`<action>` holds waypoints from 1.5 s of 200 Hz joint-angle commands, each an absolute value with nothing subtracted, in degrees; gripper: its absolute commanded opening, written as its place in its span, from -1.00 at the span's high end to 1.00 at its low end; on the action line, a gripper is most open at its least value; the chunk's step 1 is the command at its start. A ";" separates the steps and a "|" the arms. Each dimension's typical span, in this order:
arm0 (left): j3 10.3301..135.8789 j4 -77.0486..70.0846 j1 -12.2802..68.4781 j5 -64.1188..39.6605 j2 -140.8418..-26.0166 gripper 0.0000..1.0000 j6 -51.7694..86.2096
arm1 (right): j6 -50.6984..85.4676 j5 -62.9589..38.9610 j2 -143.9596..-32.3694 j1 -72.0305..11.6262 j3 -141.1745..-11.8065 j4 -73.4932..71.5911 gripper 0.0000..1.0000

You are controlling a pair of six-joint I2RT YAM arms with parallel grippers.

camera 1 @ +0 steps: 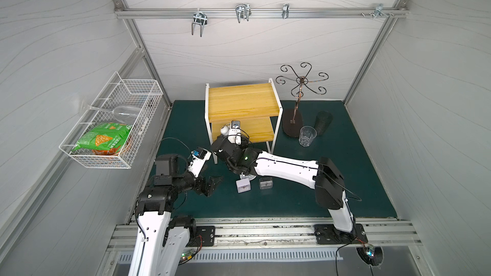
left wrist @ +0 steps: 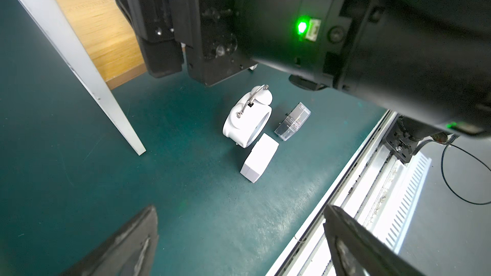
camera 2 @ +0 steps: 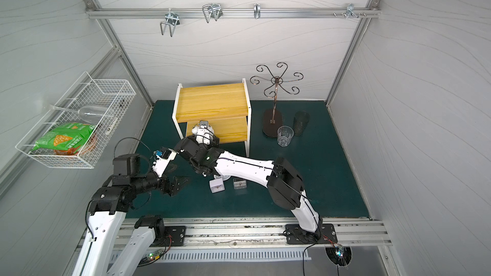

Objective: Place the alarm clocks on the shelf by style
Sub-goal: Place the alarm on the shelf.

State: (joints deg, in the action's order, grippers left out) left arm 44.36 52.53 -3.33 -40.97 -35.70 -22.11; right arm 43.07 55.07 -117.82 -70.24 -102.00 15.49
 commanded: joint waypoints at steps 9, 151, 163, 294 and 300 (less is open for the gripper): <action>44.52 50.31 -3.60 -40.34 -35.26 -0.99 -21.82 | 42.36 56.61 -117.96 -69.42 -101.91 10.65 -0.02; 42.90 44.85 -3.60 -36.79 -36.33 -0.99 -18.64 | 38.44 59.03 -117.41 -68.37 -98.37 5.14 -0.03; 42.81 44.76 -3.60 -36.40 -36.30 -0.99 -18.39 | 38.86 59.52 -117.37 -68.36 -98.36 5.18 -0.03; 42.20 44.83 -3.59 -36.56 -36.30 -0.99 -18.19 | 41.73 59.49 -118.39 -67.85 -100.58 10.62 -0.25; 42.14 44.82 -3.60 -36.64 -36.21 -0.99 -18.19 | 41.73 59.42 -118.39 -67.79 -100.69 10.95 -0.25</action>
State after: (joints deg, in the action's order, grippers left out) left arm 42.48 46.89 -3.33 -36.42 -36.47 -18.24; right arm 40.84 58.24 -117.84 -69.87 -98.61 8.69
